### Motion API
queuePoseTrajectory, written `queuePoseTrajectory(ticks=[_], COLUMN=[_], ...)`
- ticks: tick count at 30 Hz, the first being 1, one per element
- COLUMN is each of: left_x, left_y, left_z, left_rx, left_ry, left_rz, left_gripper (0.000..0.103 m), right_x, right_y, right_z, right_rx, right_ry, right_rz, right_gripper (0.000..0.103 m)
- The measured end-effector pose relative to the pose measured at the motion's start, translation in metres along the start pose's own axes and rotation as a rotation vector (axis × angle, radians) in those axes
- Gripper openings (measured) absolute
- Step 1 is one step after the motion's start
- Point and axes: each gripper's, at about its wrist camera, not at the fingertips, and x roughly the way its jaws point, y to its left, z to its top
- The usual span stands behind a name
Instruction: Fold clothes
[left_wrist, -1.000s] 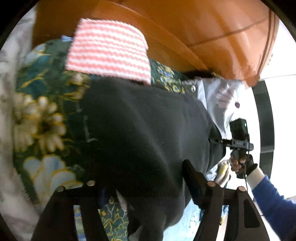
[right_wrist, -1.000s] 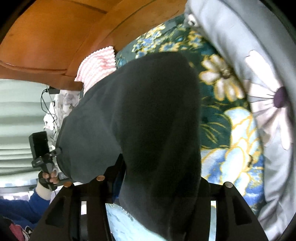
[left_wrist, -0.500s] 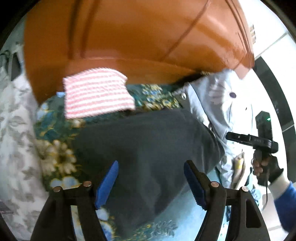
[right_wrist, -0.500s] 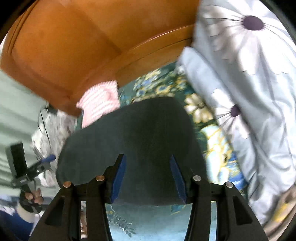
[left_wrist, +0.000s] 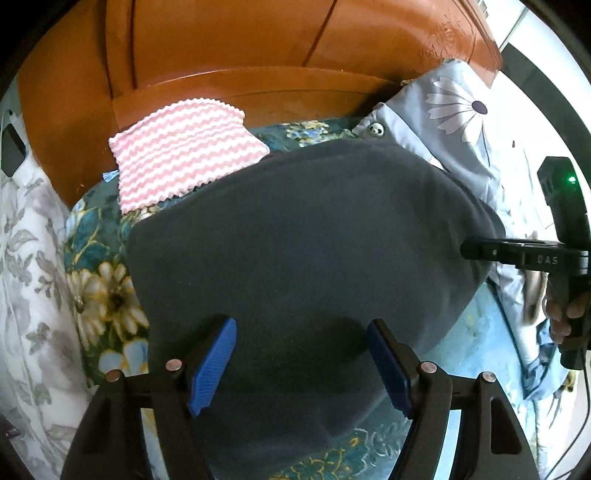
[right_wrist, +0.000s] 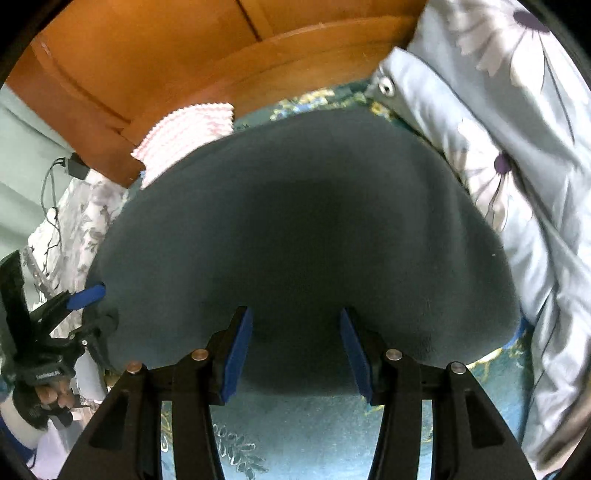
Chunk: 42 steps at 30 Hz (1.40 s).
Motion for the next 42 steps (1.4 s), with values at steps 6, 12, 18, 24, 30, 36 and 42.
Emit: queuePoseTrajectory(ticks=[6, 12, 18, 24, 30, 36, 42], left_x=[0.017, 0.024, 0.005, -0.021, -0.05, -0.074, -0.086], left_y=[0.0, -0.035, -0.026, -0.026, -0.04, -0.056, -0.057], left_z=[-0.002, -0.002, 0.002, -0.001, -0.016, -0.04, -0.068], left_rx=[-0.018, 0.101, -0.023, -0.103, -0.096, -0.032, -0.072], left_ry=[0.003, 0.032, -0.016, -0.044, -0.094, -0.182, -0.204], left_rz=[0.023, 0.087, 0.011, -0.046, 0.08, 0.105, 0.08], left_gripper=[0.081, 0.103, 0.103, 0.103, 0.103, 0.103, 0.103], right_x=[0.023, 0.016, -0.011, -0.032, -0.035, -0.03, -0.039], right_y=[-0.004, -0.004, 0.0, 0.006, 0.022, 0.042, 0.059], right_z=[-0.004, 0.0, -0.011, -0.043, -0.074, -0.103, -0.136], right_rx=[-0.001, -0.013, 0.007, 0.094, 0.104, 0.065, 0.04], right_ry=[0.021, 0.036, -0.041, -0.096, -0.1, -0.074, -0.075], right_rz=[-0.008, -0.014, 0.002, 0.089, 0.081, 0.032, -0.031], right_gripper=[0.052, 0.053, 0.058, 0.07, 0.092, 0.092, 0.092])
